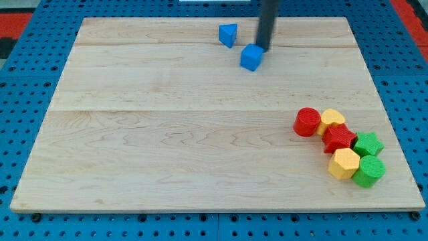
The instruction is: Separate the green circle along with yellow hexagon
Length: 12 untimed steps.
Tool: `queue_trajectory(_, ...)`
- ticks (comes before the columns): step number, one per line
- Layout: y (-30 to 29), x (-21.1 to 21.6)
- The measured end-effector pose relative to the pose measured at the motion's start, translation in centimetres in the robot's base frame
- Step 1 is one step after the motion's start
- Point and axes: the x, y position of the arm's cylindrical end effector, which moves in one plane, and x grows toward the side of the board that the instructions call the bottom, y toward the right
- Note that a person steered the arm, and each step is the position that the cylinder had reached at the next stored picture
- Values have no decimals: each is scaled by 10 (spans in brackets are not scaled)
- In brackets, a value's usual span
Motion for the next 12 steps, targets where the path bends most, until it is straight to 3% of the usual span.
queue_trajectory(1,-32,0)
queue_trajectory(3,148,10)
queue_trajectory(4,241,48)
queue_trajectory(5,290,111)
queue_trajectory(6,290,115)
queue_trajectory(8,288,289)
queue_trajectory(9,277,326)
queue_trajectory(10,232,328)
queue_trajectory(12,172,275)
